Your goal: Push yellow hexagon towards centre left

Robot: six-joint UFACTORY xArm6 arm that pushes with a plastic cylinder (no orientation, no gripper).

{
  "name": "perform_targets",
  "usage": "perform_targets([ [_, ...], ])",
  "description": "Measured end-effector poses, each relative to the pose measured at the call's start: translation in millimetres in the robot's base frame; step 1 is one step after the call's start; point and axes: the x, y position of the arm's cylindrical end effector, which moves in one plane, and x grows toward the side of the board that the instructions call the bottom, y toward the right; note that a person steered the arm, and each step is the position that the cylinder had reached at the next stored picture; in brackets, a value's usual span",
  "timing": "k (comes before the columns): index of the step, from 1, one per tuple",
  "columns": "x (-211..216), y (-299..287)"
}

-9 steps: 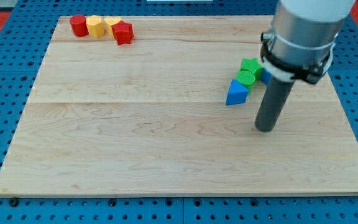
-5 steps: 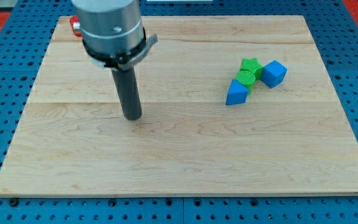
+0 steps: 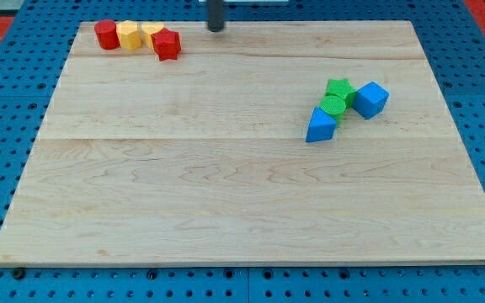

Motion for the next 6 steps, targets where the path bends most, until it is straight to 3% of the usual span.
perform_targets([
  [6, 0, -125],
])
